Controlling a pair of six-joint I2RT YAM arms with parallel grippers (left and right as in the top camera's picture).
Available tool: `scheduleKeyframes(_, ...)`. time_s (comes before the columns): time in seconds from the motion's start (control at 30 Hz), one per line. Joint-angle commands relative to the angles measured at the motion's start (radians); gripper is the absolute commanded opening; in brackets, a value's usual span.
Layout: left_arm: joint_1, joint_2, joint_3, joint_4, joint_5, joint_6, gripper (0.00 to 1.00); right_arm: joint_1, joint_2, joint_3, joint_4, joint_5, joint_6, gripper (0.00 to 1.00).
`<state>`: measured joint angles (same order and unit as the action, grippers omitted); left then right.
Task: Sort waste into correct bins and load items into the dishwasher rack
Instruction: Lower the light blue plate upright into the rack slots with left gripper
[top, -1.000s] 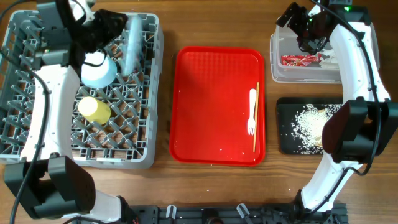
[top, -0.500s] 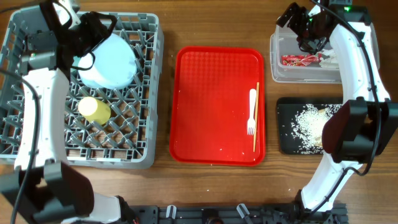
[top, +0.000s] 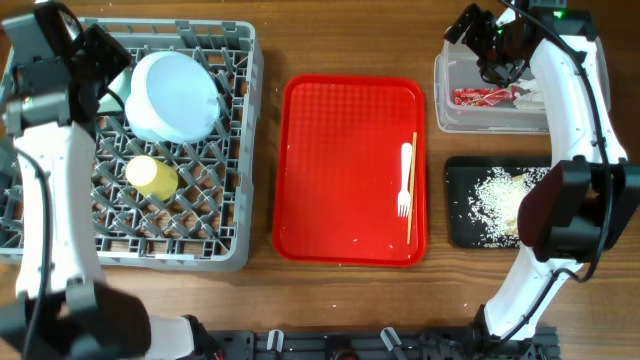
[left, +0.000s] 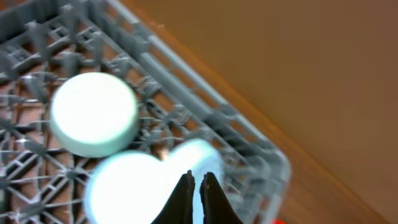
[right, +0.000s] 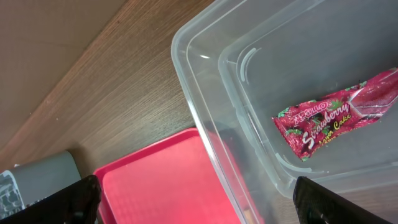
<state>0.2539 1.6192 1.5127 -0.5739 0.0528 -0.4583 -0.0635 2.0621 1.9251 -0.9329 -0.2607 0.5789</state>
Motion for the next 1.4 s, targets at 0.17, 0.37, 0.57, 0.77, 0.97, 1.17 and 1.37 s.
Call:
scheduleKeyframes(0.17,0.125,0.138,0.006,0.062,0.22,-0.073,0.04,0.003,0.016,0.025,0.005,0.017,0.005,1.0)
scheduleKeyframes(0.37,0.09,0.19,0.006,0.016,0.324,-0.073,0.04,0.003,0.016,0.025,0.005,0.017,0.005,1.0)
scheduleKeyframes(0.57,0.03,0.208,0.006,0.001,0.325,-0.065,0.04,0.003,0.016,0.025,0.005,0.017,0.005,1.0)
scheduleKeyframes(0.77,0.002,0.208,0.006,0.001,0.328,-0.029,0.04,0.003,0.016,0.025,0.005,0.017,0.005,1.0)
scheduleKeyframes(0.97,0.072,0.068,0.006,0.031,0.116,0.0,0.04,0.003,0.016,0.025,0.005,0.017,0.004,1.0)
scheduleKeyframes(1.17,0.182,0.065,0.006,-0.072,0.113,-0.017,0.04,0.003,0.016,0.025,0.005,0.017,0.005,1.0)
scheduleKeyframes(1.37,0.168,0.154,-0.003,-0.135,0.296,0.036,0.04,0.003,0.016,0.025,0.005,0.017,0.005,1.0)
